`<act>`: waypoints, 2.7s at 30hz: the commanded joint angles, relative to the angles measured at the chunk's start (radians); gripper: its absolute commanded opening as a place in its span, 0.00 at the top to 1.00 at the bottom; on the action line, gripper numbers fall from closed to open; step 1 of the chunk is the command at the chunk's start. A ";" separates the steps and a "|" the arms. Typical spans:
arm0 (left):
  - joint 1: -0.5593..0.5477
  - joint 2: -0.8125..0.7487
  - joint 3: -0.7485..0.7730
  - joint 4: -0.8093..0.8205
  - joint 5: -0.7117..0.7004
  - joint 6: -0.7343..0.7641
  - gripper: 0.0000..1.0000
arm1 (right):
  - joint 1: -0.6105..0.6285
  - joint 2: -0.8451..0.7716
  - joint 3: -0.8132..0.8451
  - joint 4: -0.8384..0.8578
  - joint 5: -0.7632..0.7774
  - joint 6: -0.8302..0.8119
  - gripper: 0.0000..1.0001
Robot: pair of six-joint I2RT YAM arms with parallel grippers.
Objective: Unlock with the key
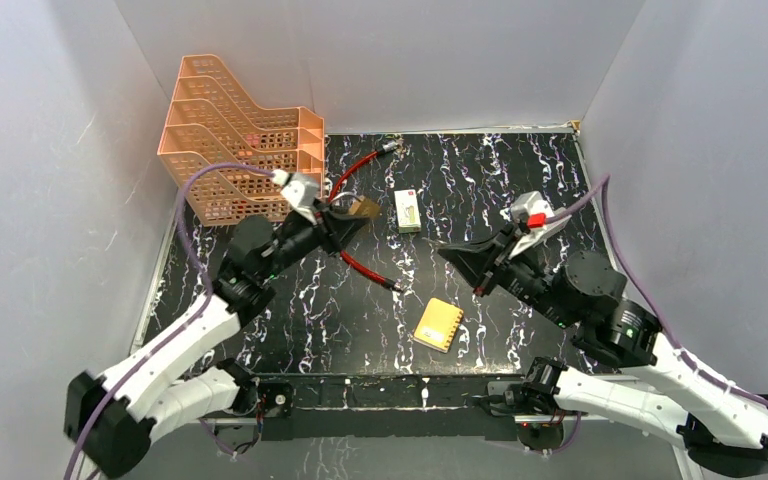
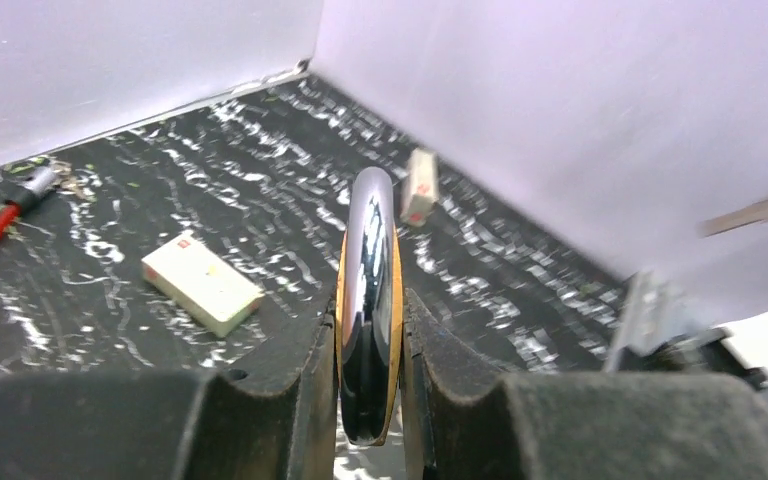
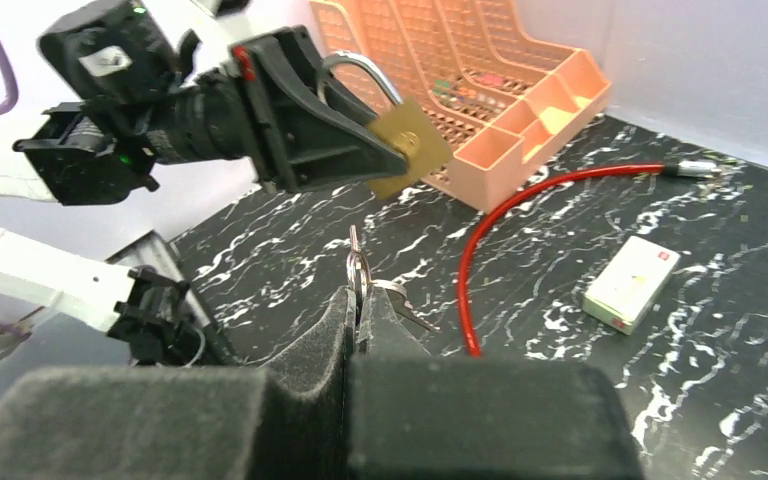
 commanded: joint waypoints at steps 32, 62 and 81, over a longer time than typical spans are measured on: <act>0.007 -0.325 -0.193 0.482 0.218 -1.232 1.00 | 0.000 0.125 -0.019 0.300 -0.448 0.441 1.00; 0.007 -0.335 -0.158 0.475 0.161 -1.186 1.00 | 0.001 0.152 -0.154 0.521 -0.250 0.756 1.00; 0.007 -0.323 -0.139 0.468 0.176 -1.170 1.00 | 0.000 0.187 -0.141 0.510 -0.239 0.782 1.00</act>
